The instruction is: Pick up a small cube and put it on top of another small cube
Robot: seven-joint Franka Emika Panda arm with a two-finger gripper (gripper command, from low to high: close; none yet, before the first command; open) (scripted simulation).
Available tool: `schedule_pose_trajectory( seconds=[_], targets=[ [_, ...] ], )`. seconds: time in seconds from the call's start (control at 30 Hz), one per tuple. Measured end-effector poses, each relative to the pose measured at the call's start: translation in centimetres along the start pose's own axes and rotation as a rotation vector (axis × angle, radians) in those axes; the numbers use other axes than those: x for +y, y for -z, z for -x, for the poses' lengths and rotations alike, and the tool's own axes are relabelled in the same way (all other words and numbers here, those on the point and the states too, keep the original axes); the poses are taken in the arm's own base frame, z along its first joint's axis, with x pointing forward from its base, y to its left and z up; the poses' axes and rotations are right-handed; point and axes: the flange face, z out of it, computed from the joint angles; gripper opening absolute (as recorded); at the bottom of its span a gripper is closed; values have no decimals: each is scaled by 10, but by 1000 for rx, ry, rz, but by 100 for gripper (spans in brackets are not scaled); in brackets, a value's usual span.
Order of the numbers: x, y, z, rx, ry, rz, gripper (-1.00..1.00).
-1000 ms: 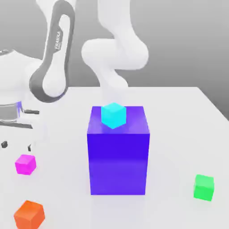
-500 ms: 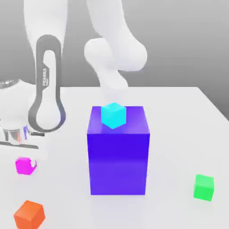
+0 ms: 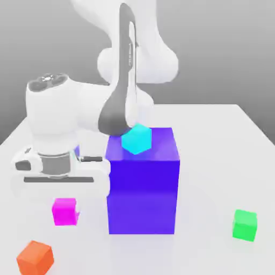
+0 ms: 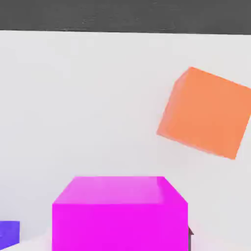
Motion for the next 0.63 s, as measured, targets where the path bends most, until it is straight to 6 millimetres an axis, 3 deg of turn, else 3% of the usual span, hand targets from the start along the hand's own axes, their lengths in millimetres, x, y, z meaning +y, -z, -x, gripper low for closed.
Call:
schedule_pose_trajectory(
  seconds=[0.1,0.17,0.23,0.3,0.33,0.37,0.5,0.53,0.63],
  targets=[
    [-77,7,43,-1,107,-6,-100],
    [-126,13,83,-1,185,-10,-100],
    [-172,20,133,0,267,-14,-100],
    [-208,21,198,-15,354,-7,-100],
    [-223,21,236,-24,411,1,-100],
    [-230,18,256,-27,440,6,-100],
    [-233,-23,267,-29,447,12,-100],
    [-232,-35,268,-30,448,13,100],
    [-232,-35,268,-30,448,13,100]
  ],
)
